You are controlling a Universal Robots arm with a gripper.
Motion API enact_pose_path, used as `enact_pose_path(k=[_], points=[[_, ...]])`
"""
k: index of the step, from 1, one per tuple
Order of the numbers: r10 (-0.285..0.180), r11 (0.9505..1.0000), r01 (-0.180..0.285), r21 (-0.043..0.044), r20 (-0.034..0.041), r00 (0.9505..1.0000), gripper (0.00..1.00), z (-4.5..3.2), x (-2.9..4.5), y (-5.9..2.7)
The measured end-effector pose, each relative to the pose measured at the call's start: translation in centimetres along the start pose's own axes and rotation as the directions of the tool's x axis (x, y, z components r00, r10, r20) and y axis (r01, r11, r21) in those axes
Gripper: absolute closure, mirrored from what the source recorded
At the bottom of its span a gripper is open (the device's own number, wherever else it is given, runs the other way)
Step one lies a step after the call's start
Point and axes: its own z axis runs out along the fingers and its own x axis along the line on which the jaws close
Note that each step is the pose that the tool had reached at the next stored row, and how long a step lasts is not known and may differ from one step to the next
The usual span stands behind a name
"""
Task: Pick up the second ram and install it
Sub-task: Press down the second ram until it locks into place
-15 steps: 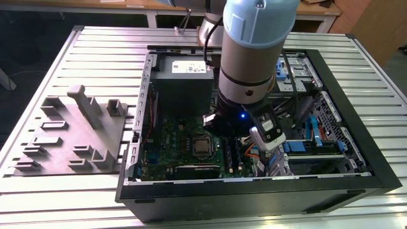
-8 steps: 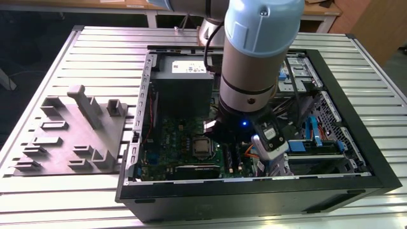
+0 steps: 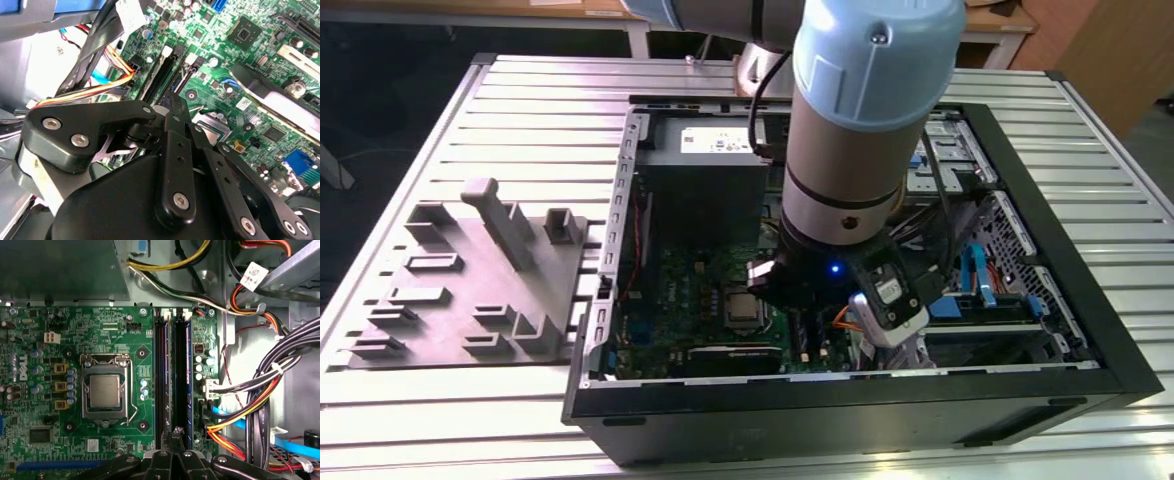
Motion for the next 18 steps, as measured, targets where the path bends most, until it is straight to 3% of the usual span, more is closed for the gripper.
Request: enact_pose_path(k=[18], points=[[-0.018,0.9998,0.018,-0.0026,-0.0015,0.9998,0.90,0.42,0.00,-0.23]])
